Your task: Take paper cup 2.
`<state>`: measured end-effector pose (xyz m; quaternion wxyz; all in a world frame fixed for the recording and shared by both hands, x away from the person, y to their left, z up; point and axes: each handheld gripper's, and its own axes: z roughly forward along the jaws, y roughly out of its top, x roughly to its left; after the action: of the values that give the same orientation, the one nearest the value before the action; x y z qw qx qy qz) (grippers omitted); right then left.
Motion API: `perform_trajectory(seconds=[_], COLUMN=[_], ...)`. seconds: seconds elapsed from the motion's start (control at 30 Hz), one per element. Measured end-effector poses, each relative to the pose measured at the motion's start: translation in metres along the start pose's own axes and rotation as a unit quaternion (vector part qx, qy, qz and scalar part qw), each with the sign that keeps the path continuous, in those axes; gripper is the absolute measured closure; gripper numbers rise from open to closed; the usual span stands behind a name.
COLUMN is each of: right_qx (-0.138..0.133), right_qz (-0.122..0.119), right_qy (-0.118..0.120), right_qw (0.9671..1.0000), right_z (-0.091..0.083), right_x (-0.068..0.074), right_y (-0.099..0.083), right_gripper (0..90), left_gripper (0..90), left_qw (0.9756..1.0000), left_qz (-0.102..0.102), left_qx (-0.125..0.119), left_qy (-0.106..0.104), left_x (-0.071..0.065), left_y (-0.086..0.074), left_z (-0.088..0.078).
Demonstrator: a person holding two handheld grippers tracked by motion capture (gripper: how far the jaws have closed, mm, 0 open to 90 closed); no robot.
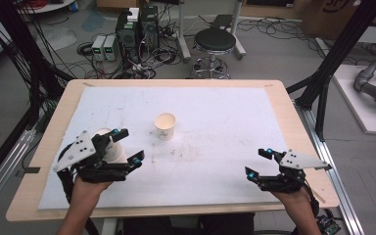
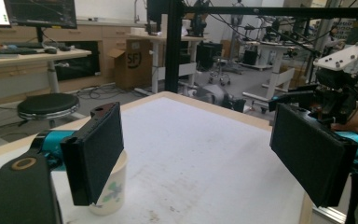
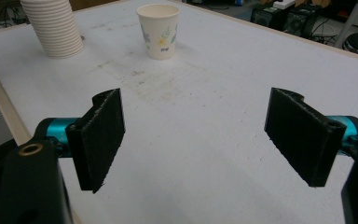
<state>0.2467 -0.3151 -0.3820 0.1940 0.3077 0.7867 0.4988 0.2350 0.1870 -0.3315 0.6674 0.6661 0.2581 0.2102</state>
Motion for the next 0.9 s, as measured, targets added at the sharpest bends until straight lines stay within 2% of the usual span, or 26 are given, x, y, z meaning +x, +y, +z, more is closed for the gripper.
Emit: perform_trajectory(seconds=[0.23, 0.37, 0.5, 0.6, 0.67, 0.8, 0.9], right_qx=[0.001, 0.0, 0.004, 0.005, 0.005, 0.006, 0.006], right_qz=[-0.002, -0.001, 0.0, 0.002, -0.001, 0.0, 0.0], right_qy=[0.0, 0.0, 0.002, 0.002, 0.002, 0.004, 0.005], right_qw=[1.0, 1.0, 1.0, 1.0, 1.0, 1.0, 1.0], right_z=[0.0, 0.0, 0.001, 0.002, 0.002, 0.003, 0.003], right_x=[0.0, 0.0, 0.001, 0.001, 0.001, 0.002, 0.001], right_y=[-0.001, -0.001, -0.001, -0.001, -0.001, 0.0, -0.001], right_gripper=[20.6, 20.6, 20.6, 20.6, 20.6, 20.6, 20.6], left_gripper=[17.2, 17.2, 17.1, 16.8, 16.8, 16.4, 16.3], left_qw=[0.9994, 0.9981, 0.995, 0.9929, 0.9898, 0.9881, 0.9851], left_qz=[0.006, 0.009, 0.018, 0.017, 0.017, 0.002, -0.015], left_qx=[-0.012, 0.0, 0.019, 0.037, 0.055, 0.077, 0.092], left_qy=[0.032, 0.06, 0.096, 0.112, 0.13, 0.133, 0.145], left_x=[0.013, 0.024, 0.034, 0.041, 0.047, 0.055, 0.061], left_y=[0.013, 0.012, 0.008, 0.004, 0.001, -0.006, -0.012], left_z=[-0.021, -0.03, -0.036, -0.037, -0.037, -0.033, -0.03])
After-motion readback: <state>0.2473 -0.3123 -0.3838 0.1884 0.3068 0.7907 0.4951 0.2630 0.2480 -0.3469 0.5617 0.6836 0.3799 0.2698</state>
